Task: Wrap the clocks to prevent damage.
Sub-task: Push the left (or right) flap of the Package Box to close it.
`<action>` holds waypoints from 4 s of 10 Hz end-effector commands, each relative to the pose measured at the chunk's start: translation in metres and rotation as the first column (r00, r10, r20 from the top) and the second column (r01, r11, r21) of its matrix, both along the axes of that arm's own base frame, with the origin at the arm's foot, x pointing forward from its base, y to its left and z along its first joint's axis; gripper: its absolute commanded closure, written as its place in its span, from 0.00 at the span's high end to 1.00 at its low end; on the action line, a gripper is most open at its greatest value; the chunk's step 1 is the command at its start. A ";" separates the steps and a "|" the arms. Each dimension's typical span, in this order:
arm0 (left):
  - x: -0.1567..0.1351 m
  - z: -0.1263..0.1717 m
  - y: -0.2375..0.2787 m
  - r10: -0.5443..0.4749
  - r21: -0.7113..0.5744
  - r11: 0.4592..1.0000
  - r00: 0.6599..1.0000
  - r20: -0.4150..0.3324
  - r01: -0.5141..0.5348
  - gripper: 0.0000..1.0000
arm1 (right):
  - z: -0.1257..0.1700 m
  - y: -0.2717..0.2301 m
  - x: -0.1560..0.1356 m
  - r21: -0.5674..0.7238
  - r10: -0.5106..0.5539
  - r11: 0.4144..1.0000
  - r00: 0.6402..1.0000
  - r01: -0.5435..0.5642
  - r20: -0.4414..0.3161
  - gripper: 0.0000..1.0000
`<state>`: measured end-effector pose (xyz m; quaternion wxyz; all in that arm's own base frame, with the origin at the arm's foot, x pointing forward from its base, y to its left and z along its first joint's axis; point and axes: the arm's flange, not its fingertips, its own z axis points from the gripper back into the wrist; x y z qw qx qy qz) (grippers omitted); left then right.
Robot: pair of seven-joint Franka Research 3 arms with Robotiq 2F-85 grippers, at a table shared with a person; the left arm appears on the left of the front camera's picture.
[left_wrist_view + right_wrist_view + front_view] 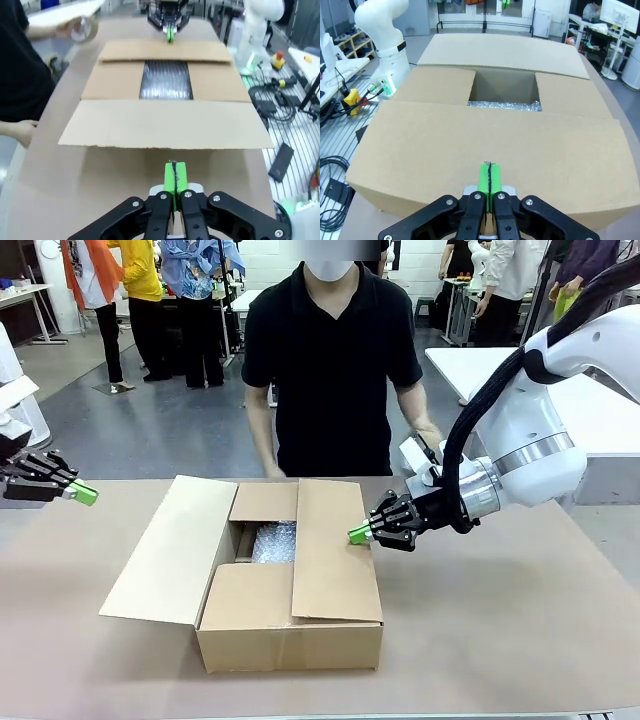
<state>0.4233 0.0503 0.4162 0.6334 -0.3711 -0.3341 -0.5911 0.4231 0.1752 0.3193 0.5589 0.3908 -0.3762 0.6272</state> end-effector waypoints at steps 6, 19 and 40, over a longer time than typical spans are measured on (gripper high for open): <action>0.011 -0.101 -0.015 -0.067 -0.024 0.997 0.994 0.085 0.069 0.00 | -0.005 0.001 -0.002 0.004 -0.014 1.000 1.000 0.015 -0.012 0.01; -0.014 -0.096 -0.107 -0.172 -0.122 0.977 0.985 0.026 0.174 0.00 | -0.005 0.001 -0.002 0.004 -0.014 1.000 1.000 0.015 -0.012 0.01; 0.005 -0.102 -0.201 -0.201 -0.006 0.979 0.960 0.196 0.206 0.00 | -0.005 0.001 -0.002 0.004 -0.014 1.000 1.000 0.015 -0.012 0.01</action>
